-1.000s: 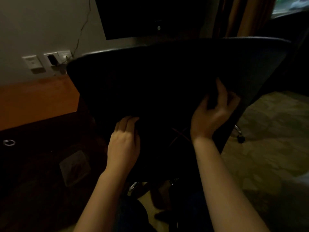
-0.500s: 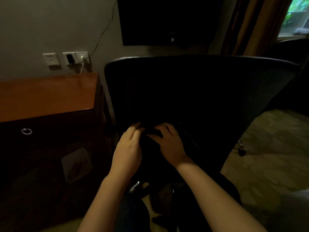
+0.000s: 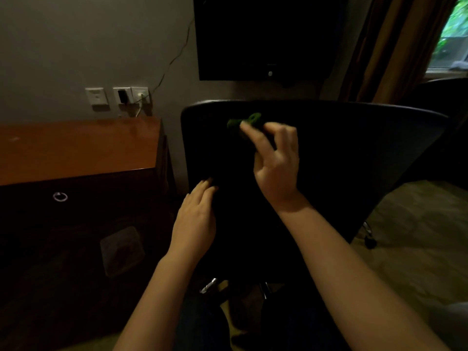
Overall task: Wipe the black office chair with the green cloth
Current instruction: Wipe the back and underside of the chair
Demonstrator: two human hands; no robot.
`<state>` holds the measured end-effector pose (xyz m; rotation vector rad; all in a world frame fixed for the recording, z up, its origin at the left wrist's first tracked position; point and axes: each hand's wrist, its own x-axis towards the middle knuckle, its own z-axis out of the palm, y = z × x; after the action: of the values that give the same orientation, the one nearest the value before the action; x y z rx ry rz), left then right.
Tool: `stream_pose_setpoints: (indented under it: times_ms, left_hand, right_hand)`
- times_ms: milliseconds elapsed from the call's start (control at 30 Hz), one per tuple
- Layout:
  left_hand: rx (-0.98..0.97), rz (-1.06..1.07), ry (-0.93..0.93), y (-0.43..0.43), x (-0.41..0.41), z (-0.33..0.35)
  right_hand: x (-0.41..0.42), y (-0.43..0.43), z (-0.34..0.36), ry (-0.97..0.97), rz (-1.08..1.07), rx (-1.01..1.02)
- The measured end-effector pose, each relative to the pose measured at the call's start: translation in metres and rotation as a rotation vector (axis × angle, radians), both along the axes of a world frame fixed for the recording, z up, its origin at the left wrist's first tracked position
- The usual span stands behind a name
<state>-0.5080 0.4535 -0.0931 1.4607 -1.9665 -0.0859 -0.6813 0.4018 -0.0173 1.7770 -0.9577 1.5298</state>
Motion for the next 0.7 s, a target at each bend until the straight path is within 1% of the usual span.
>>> stream_pose_setpoints:
  times_ms: [133, 200, 233, 300, 367, 400, 500, 567, 600, 633, 700]
  left_hand:
    - [0.008, 0.013, -0.004, 0.008, 0.001, -0.006]
    - [0.012, 0.022, -0.012, 0.01, 0.006, -0.008]
    - [0.018, 0.028, -0.015, 0.011, 0.009, -0.009]
    - [0.03, 0.034, -0.018, 0.012, 0.013, -0.009]
    - [0.032, 0.036, -0.016, 0.012, 0.015, -0.006]
    - [0.025, 0.037, -0.014, 0.011, 0.015, -0.005]
    - [0.01, 0.033, -0.001, 0.009, 0.014, -0.001]
    - [0.022, 0.022, -0.001, 0.01, 0.012, -0.001]
    - [0.029, 0.018, -0.001, 0.01, 0.011, -0.001]
    - [0.031, 0.018, -0.002, 0.011, 0.01, -0.001]
    - [0.031, 0.017, -0.007, 0.013, 0.009, -0.002]
  right_hand:
    - [0.002, -0.007, -0.063, 0.237, -0.023, 0.298]
    - [0.004, -0.008, -0.085, 0.344, -0.052, 0.375]
    - [0.005, -0.008, -0.091, 0.356, -0.043, 0.434]
    - [0.007, -0.007, -0.088, 0.306, 0.014, 0.57]
    - [0.005, -0.005, -0.075, 0.259, 0.064, 0.515]
    - [0.003, -0.004, -0.065, 0.196, 0.067, 0.454]
    - [0.001, -0.003, -0.029, 0.051, 0.088, 0.181]
    - [0.008, -0.002, -0.013, -0.012, 0.111, 0.104]
    - [0.011, -0.001, -0.012, -0.002, 0.102, 0.097]
    - [0.014, -0.002, -0.016, 0.049, 0.069, 0.108]
    - [0.014, -0.007, -0.034, 0.206, 0.005, 0.174]
